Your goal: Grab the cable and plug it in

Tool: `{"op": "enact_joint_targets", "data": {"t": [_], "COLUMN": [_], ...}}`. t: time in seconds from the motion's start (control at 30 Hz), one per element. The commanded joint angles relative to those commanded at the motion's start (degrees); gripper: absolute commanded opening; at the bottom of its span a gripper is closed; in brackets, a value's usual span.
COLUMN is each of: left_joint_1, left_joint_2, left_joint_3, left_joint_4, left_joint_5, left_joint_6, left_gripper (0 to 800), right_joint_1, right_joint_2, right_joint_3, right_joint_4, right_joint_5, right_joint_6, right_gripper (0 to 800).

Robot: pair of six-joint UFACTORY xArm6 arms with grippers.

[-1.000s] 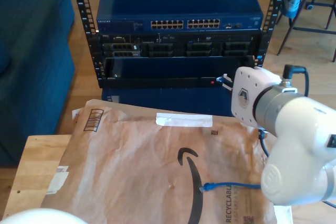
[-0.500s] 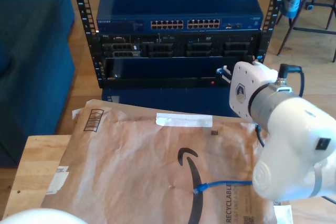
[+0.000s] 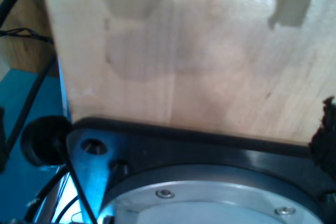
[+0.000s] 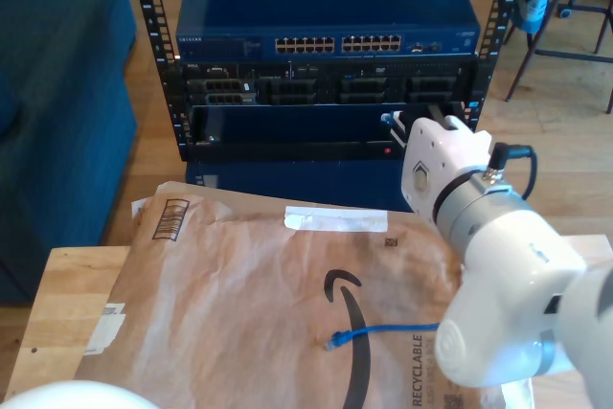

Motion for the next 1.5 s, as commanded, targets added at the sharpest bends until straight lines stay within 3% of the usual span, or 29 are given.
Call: {"op": "enact_joint_targets", "data": {"t": [0.3,0.5,0.67,0.93,1.5], "left_joint_1": [0.0,0.26,0.44,0.44,0.44], "left_joint_2": [0.09,0.35,0.7,0.7,0.7], "left_joint_3": [0.0,-0.18,-0.26,-0.26,-0.26], "left_joint_4": [0.0,0.0,0.0,0.0,0.0], "left_joint_5": [0.0,0.09,0.09,0.09,0.09], "left_joint_6": [0.09,0.09,0.09,0.09,0.09], "left_gripper": [800,800,800,800,800], "right_joint_1": [-0.09,-0.26,-0.26,-0.35,-0.62], "right_joint_2": [15.03,17.93,18.73,23.74,33.93], "right_joint_3": [-10.2,-11.52,-16.0,-21.63,-32.35], "right_joint_4": [-0.44,-0.09,0.26,8.0,15.82], "right_joint_5": [-12.75,-18.99,-19.08,-18.55,-19.43], "right_joint_6": [0.88,0.88,0.53,-1.23,-5.1], "right_gripper": [0,0,0,0,0]}}
